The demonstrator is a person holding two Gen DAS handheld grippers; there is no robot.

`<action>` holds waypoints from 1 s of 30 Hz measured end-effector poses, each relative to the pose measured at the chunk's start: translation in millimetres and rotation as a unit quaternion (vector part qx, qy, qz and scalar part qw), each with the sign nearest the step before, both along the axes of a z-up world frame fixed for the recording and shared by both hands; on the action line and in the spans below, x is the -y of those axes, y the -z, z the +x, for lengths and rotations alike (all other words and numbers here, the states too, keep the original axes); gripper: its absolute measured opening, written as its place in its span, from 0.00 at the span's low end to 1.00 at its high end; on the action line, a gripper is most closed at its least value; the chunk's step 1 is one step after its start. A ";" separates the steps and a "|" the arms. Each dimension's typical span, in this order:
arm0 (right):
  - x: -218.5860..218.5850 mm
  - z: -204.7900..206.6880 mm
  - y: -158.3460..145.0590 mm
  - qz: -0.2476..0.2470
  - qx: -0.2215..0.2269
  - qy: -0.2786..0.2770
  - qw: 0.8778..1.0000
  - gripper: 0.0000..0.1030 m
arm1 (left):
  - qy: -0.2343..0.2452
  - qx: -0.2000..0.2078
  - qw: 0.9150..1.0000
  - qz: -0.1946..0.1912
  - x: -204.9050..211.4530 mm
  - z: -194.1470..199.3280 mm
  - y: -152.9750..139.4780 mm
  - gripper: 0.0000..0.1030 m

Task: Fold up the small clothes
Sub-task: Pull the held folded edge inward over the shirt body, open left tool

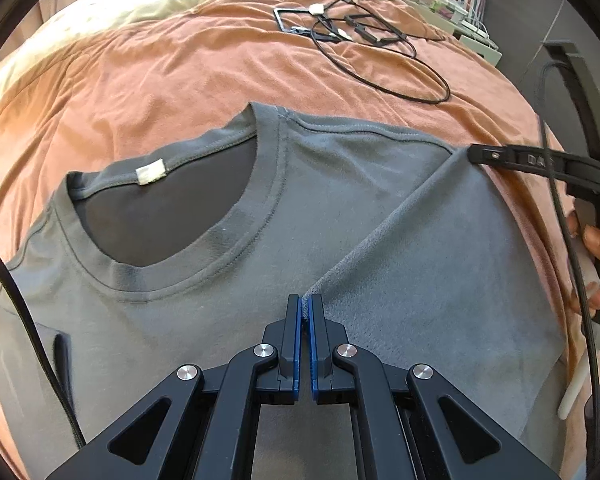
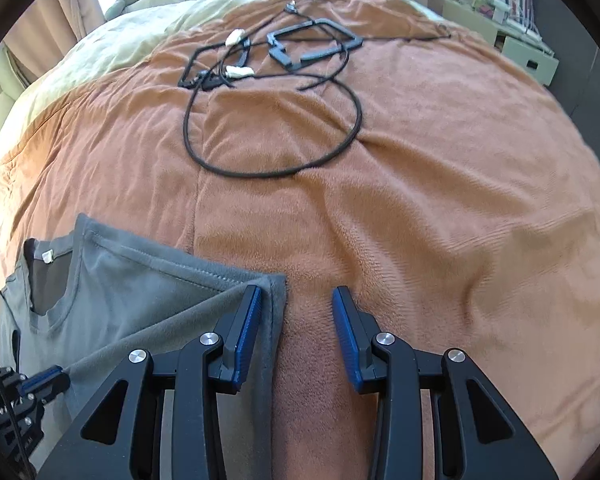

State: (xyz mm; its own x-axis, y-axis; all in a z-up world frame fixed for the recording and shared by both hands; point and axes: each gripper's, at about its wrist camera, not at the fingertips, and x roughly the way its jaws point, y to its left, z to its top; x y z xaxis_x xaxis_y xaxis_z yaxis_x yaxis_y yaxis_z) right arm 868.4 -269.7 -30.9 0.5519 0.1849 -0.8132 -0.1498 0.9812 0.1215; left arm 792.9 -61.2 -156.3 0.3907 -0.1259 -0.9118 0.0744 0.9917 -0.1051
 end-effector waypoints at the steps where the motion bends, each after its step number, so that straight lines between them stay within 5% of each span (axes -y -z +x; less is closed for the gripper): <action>1: 2.5 -5.2 -2.9 0.006 0.000 -0.001 1.000 0.33 | -0.003 -0.002 1.000 -0.001 -1.1 0.4 0.2 0.03; 14: 28.1 -65.3 -4.3 0.076 -0.025 -0.062 0.995 0.33 | -0.009 -0.001 1.000 0.011 1.6 1.7 7.1 0.03; 22: 23.7 -85.6 9.9 0.011 -0.043 -0.074 0.996 0.33 | -0.013 0.008 1.000 0.006 6.1 3.4 4.4 0.04; 24: 28.6 -94.2 8.4 -0.001 -0.043 -0.072 0.996 0.33 | -0.014 0.004 1.000 -0.004 8.1 -0.6 0.7 0.09; 30: 30.5 -124.8 -3.3 0.005 -0.042 -0.072 0.997 0.33 | -0.013 0.013 0.999 -0.031 20.6 -20.7 -12.7 0.44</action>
